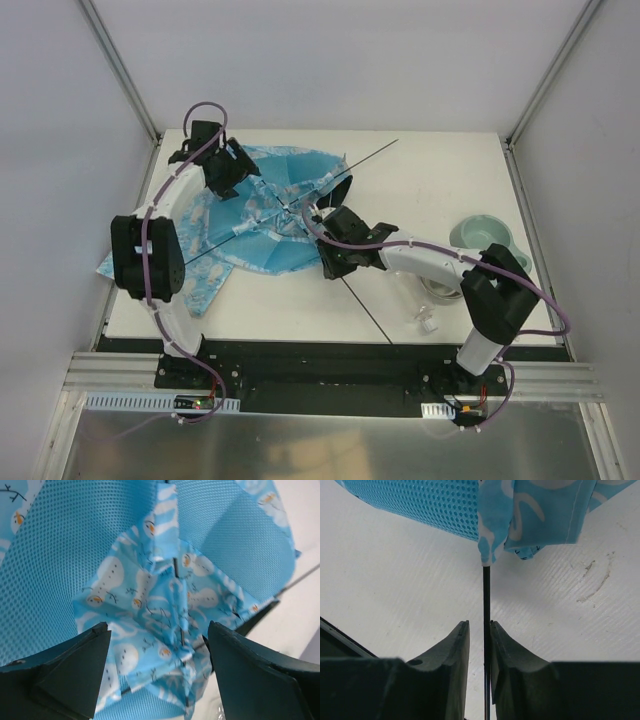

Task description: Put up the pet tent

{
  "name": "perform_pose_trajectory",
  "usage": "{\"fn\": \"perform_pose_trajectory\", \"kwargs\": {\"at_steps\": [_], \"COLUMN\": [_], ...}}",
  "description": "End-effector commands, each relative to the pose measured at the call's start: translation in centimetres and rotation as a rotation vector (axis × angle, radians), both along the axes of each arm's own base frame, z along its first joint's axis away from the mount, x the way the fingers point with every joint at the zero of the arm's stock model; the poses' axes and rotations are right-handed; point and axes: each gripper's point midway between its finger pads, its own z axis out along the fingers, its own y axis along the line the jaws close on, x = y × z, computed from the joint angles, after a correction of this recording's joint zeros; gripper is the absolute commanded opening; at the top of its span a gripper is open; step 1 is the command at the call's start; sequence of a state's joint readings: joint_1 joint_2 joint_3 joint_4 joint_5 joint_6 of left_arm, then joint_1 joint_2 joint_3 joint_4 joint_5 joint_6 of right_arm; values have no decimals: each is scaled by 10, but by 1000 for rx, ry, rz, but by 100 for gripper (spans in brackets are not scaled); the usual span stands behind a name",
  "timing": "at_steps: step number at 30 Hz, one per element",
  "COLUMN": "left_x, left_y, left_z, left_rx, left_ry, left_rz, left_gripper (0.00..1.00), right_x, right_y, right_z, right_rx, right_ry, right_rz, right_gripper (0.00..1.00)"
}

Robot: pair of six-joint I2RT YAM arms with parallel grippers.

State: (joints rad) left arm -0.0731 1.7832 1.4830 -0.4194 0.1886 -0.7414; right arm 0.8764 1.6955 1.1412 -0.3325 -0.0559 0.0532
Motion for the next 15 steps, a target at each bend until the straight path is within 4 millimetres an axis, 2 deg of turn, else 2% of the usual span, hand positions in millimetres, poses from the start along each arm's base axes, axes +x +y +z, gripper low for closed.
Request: {"fn": "perform_pose_trajectory", "kwargs": {"at_steps": [1,4,7,10,15], "left_x": [34,48,53,48,39], "left_y": [-9,-21,-31,-39,-49], "left_z": [-2,-9,-28,-41,-57], "left_rx": [28,54,54,48,99], "left_ry": [-46,-60,-27,5,22], "left_rz": [34,-10,-29,-49,-102], "left_gripper": [81,79,72,63,55], "right_x": [6,3,6,6,9], "right_y": [3,0,-6,-6,-5], "right_z": [5,4,2,1,2], "right_rx": [0,-4,-29,-30,-25], "right_ry": [-42,-38,-59,-63,-70], "right_rz": [-26,-28,-53,-64,-78], "right_gripper": [27,26,25,23,19]}}
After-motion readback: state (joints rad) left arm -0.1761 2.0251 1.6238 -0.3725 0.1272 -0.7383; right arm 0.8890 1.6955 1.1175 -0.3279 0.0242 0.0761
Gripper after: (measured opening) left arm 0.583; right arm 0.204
